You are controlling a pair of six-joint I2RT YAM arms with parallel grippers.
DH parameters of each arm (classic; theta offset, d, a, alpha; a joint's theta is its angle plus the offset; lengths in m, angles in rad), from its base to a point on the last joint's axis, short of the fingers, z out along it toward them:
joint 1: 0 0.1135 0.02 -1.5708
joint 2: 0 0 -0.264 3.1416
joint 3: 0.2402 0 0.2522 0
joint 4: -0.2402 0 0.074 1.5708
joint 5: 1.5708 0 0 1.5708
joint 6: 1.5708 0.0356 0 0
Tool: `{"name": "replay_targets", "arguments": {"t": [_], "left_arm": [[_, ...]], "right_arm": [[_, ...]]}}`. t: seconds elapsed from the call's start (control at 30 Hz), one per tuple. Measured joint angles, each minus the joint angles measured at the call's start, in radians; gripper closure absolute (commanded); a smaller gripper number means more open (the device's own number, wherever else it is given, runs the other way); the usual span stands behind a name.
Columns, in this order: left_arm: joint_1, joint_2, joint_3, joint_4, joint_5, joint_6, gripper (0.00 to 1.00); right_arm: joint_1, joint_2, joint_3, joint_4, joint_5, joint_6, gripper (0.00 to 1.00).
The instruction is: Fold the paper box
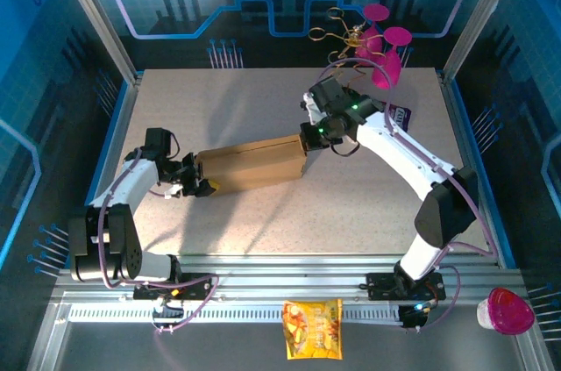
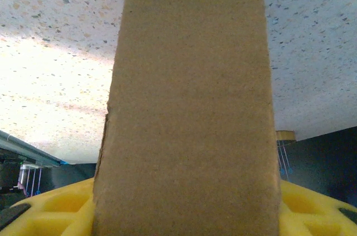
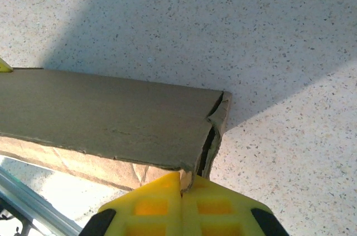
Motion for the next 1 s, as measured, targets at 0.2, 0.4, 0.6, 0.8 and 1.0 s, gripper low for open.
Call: {"name": "replay_targets", "arguments": {"t": [0.2, 0.4, 0.6, 0.8, 1.0], "left_arm": [[0.005, 0.009, 0.0, 0.0, 0.005, -0.001, 0.74], [0.018, 0.031, 0.0, 0.004, 0.015, 0.023, 0.36], [0.054, 0.044, 0.036, -0.006, -0.032, 0.132, 0.16], [0.093, -0.027, 0.105, -0.074, -0.105, 0.291, 0.1], [0.119, -0.144, 0.263, -0.248, -0.285, 0.556, 0.38]], "right_arm": [[0.02, -0.028, -0.058, 0.05, 0.043, 0.006, 1.0], [0.034, -0.038, -0.094, 0.083, 0.091, -0.024, 1.0], [0.039, -0.021, -0.074, 0.08, 0.116, -0.04, 1.0], [0.039, 0.023, -0.014, 0.053, 0.13, -0.043, 1.0], [0.039, 0.042, 0.021, 0.021, 0.131, -0.05, 1.0]]}}
